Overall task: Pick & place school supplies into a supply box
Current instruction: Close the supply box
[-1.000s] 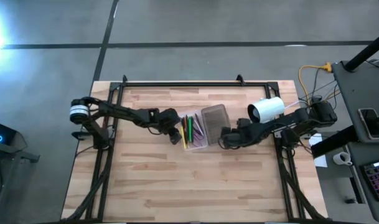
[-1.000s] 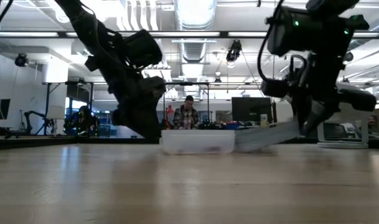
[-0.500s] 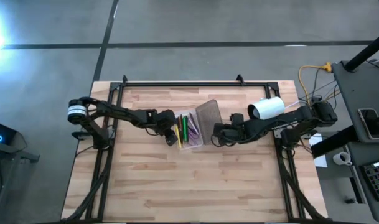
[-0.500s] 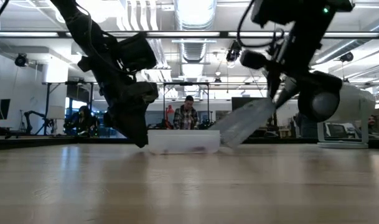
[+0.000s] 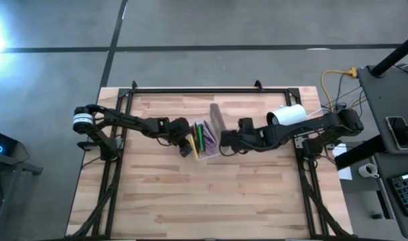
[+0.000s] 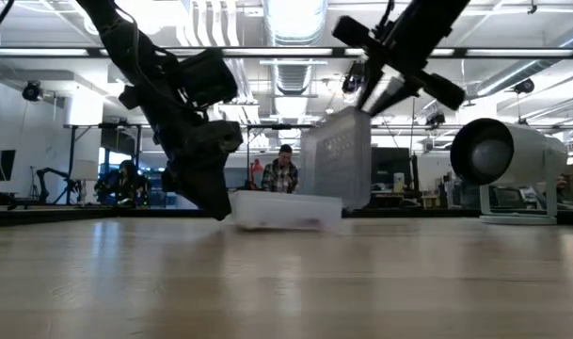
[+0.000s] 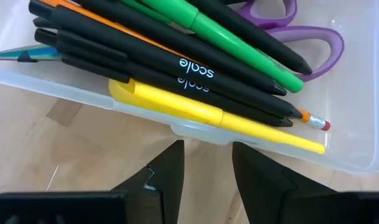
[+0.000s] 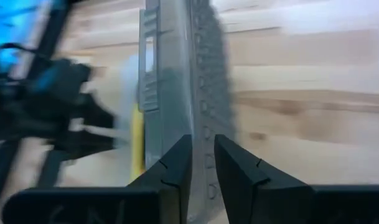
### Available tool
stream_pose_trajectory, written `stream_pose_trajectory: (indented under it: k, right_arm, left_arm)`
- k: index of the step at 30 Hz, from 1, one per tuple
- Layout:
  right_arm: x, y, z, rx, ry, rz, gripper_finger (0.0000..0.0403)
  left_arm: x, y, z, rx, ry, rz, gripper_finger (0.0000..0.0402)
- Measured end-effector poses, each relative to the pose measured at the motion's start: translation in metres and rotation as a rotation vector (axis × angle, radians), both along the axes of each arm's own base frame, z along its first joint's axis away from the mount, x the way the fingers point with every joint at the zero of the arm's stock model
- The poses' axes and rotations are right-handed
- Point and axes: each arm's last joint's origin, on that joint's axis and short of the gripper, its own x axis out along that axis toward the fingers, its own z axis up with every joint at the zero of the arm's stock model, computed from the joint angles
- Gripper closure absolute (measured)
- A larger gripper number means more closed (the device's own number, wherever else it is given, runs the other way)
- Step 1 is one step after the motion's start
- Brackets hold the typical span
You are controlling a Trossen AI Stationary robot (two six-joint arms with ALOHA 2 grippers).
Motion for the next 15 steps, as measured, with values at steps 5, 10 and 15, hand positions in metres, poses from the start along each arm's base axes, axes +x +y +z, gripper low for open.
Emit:
stream_pose_trajectory:
  k: [5,10,15]
  right_arm:
    - [0.011,0.002,-0.006,0.009,-0.127,0.037,0.0343]
    - [0.021,0.005,-0.027,0.077,-0.132,0.06,0.0343]
    - [0.037,0.011,-0.055,0.161,-0.04,0.108,0.0344]
  left_arm:
    - [0.004,0.001,0.004,0.011,-0.052,0.0,0.0281]
    - [0.004,0.001,0.004,0.012,-0.054,0.001,0.0281]
    - [0.004,0.001,0.004,0.012,-0.048,0.0,0.0281]
